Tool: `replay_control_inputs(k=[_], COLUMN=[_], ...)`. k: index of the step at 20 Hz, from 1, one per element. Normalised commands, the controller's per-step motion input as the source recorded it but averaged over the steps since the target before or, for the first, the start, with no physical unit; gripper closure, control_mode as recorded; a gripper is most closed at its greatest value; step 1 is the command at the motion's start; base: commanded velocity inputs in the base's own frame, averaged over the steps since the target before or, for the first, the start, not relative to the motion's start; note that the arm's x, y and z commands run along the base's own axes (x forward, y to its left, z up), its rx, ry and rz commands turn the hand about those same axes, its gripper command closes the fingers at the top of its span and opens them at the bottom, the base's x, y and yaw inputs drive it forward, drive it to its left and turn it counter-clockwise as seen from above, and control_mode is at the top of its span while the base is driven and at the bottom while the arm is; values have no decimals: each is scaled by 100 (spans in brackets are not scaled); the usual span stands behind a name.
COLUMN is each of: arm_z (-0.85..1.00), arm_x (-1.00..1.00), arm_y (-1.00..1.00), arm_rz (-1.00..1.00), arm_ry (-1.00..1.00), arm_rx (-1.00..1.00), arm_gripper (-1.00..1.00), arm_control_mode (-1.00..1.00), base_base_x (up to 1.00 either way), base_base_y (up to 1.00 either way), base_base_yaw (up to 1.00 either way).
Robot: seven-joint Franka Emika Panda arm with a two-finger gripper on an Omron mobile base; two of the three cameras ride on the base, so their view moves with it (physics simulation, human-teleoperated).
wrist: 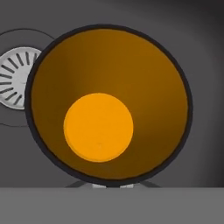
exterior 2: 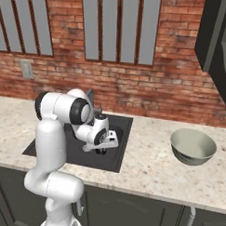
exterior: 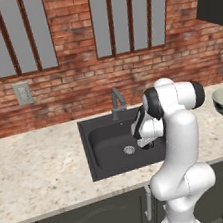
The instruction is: Pick the mug and place it in the sink. Pick the bowl and place it in the open cabinet and then close the cabinet.
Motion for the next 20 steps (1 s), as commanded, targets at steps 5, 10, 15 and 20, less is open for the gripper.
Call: replay_control_inputs(k=[5, 10, 15, 20], arm_z=[0, 16, 50, 45], arm_x=[0, -5, -13, -16], arm_y=[0, 0, 0, 0], arm_rz=[0, 3, 3, 0], arm_ry=[0, -9, -15, -7], arm_rx=[0, 0, 0, 0], arm_gripper=[-100, -100, -100, -100], arm_control_mode=[-100, -100, -100, -100], base_base_x=[0, 0, 0, 0], base_base_y=[0, 0, 0, 0], base_base_yaw=[0, 0, 0, 0])
